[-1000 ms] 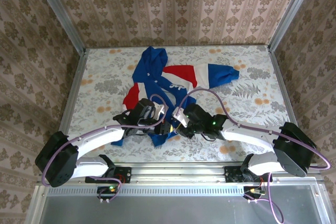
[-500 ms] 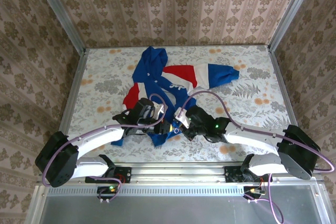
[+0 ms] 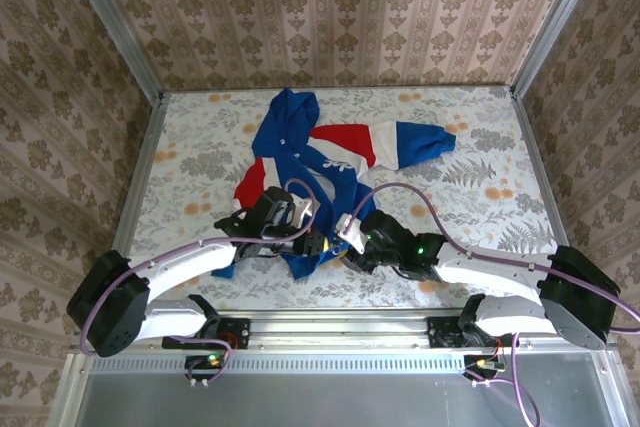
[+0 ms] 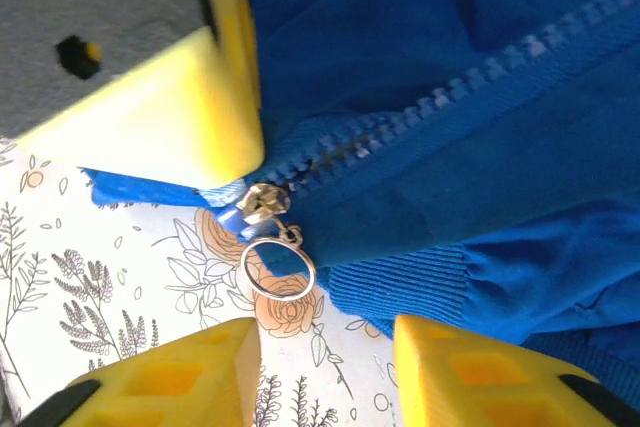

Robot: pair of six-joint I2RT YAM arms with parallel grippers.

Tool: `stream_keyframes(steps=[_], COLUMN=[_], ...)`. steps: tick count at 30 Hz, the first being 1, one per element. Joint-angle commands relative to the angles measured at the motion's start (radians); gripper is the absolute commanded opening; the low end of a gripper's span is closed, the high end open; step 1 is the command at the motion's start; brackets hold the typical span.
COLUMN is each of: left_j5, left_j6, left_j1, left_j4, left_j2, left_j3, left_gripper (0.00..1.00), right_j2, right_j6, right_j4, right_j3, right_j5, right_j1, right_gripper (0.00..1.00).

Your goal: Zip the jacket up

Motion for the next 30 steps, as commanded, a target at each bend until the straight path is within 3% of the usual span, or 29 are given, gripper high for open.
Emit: stream_keyframes(steps=[1, 14, 22, 30], left_j5=[0.027, 0.032, 0.031, 0.03], left_j6=[-0.004, -0.004, -0.004, -0.001], left_j1=[0.004, 0.005, 0.008, 0.011], left_j4=[-0.026, -0.036, -0.042, -0.042], left_j2=[-0.005, -0.003, -0.014, -0.019], left_j3=[0.022, 0.034, 0.024, 0.019], left_gripper=[0.0, 0.0, 0.0, 0.0], right_j2=[-0.004, 0.123, 0.104, 0.066], right_j6=[-0.005, 0.001, 0.009, 0.007], right_j4=[0.052, 0.143, 0.147, 0.129], right_j3=[-0.014, 0.02, 0.004, -0.011], right_j5=[0.006, 0.038, 0.07, 0.074], right_j1=[0.021, 0.04, 0.042, 0.042], right_gripper=[0.43, 0.43, 0.17, 0.05])
